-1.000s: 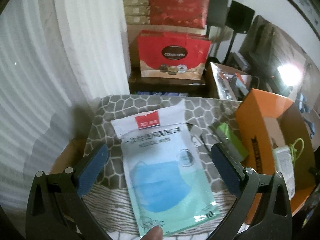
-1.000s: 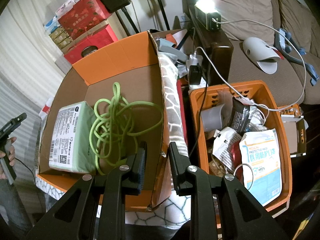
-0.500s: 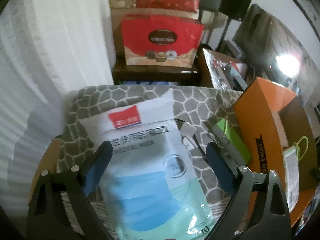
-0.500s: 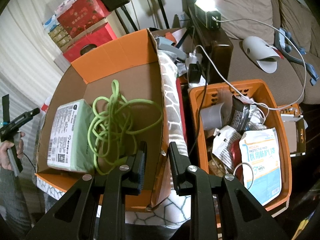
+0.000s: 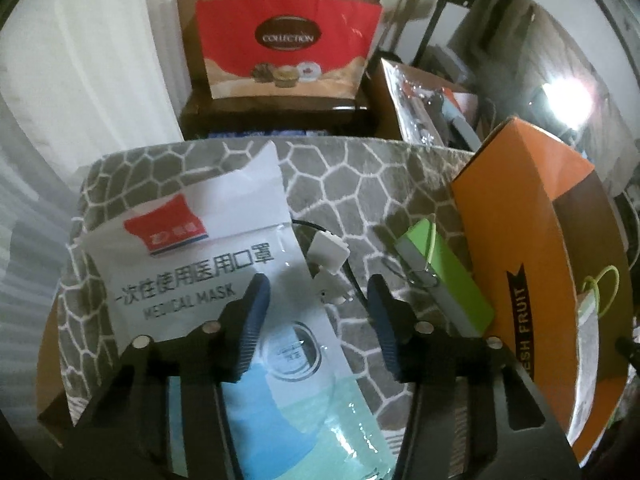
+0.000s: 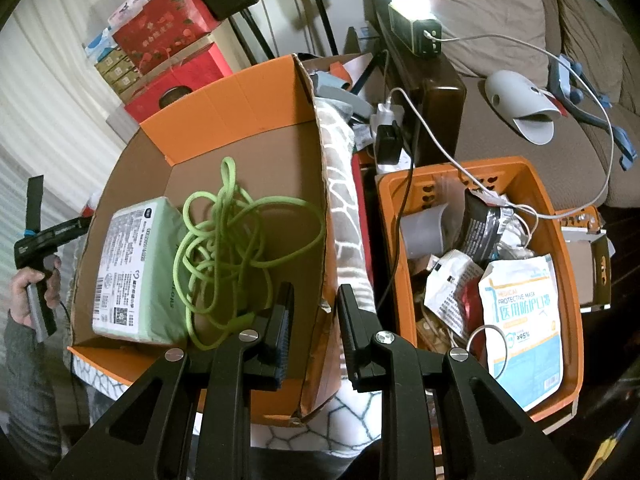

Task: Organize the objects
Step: 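Move the left gripper back to the table toward the small white item, then grasp the small white plug with the left gripper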

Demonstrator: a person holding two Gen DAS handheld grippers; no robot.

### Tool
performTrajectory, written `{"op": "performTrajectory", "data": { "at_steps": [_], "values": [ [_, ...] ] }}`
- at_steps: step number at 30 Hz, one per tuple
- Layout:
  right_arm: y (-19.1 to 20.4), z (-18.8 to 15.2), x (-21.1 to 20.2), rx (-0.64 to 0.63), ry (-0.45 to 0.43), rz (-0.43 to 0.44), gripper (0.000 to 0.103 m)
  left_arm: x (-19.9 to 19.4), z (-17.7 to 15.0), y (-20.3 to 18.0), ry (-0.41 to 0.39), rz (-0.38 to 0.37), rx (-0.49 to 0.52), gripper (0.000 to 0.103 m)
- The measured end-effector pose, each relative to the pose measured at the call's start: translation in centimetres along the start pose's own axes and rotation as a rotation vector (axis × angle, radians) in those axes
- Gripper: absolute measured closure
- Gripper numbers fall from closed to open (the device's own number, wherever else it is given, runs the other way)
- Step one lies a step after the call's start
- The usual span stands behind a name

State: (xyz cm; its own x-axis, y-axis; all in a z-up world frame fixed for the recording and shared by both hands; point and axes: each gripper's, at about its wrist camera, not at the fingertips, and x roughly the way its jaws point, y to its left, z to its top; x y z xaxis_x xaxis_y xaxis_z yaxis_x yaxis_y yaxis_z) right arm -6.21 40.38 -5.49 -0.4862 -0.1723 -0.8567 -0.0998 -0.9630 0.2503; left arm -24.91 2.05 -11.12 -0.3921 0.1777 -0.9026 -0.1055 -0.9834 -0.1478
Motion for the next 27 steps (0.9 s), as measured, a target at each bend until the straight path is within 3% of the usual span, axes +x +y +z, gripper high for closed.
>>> {"op": "performTrajectory", "data": {
  "at_steps": [7, 14, 27],
  "values": [
    [0.0, 0.0, 0.0, 0.0, 0.0, 0.0, 0.08, 1.2, 0.1, -0.8, 0.031, -0.018, 0.005, 0.066],
    [0.0, 0.0, 0.0, 0.001, 0.0, 0.0, 0.08, 1.7, 0.3, -0.8, 0.04, -0.008, -0.008, 0.09],
    [-0.3, -0.1, 0.1, 0.007, -0.002, 0.006, 0.084, -1.6, 0.0, -0.8, -0.022, -0.048, -0.013, 0.091]
  ]
}}
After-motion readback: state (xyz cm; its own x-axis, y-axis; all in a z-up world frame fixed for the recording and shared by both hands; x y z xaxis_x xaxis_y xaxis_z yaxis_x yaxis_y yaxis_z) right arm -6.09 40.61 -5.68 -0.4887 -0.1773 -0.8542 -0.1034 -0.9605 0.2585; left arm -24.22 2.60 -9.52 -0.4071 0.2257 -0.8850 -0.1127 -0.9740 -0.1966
